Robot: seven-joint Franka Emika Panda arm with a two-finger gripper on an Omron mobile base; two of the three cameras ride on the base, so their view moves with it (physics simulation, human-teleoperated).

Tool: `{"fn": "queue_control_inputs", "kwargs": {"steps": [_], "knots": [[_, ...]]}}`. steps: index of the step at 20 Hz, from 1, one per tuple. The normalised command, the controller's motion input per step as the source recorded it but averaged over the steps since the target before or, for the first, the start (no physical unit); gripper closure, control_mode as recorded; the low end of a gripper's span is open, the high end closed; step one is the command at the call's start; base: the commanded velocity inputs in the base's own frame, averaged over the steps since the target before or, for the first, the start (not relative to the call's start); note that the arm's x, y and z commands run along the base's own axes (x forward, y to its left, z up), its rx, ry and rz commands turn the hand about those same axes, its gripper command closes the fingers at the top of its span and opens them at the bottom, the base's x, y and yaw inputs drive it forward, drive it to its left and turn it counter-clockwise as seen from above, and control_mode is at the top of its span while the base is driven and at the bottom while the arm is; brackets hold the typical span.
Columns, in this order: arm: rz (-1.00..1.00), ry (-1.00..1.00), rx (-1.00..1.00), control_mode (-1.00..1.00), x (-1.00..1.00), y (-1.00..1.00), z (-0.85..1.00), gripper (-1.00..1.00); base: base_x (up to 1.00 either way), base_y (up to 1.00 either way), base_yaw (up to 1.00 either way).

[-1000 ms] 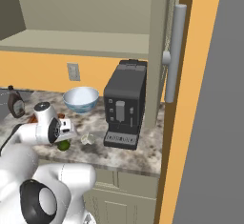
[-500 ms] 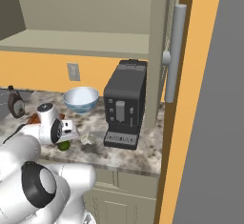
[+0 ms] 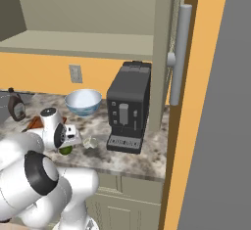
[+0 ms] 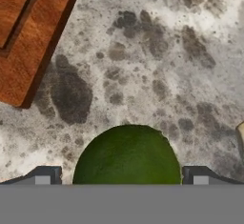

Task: Open the cabinet. Place the bowl and condiment on the counter. Then place the lime and garlic on the cutting board.

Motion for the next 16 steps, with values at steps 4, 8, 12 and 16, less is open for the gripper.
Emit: {"fn": "queue_control_inputs", "kwargs": {"steps": [4, 8, 12, 16], "knots": [[0.00, 0.01, 0.00, -1.00, 0.00, 0.02, -0.12, -1.00, 0.00, 0.00, 0.00], [0.00, 0.01, 0.00, -1.00, 0.00, 0.00, -0.06, 1.00, 0.00, 0.00, 0.00], [0.00, 0.01, 0.00, -1.00, -0.01, 0.00, 0.00, 1.00, 0.00, 0.00, 0.00], [0.00, 0.00, 0.00, -1.00, -0.09, -0.05, 0.00, 1.00, 0.00, 0.00, 0.00]]}}
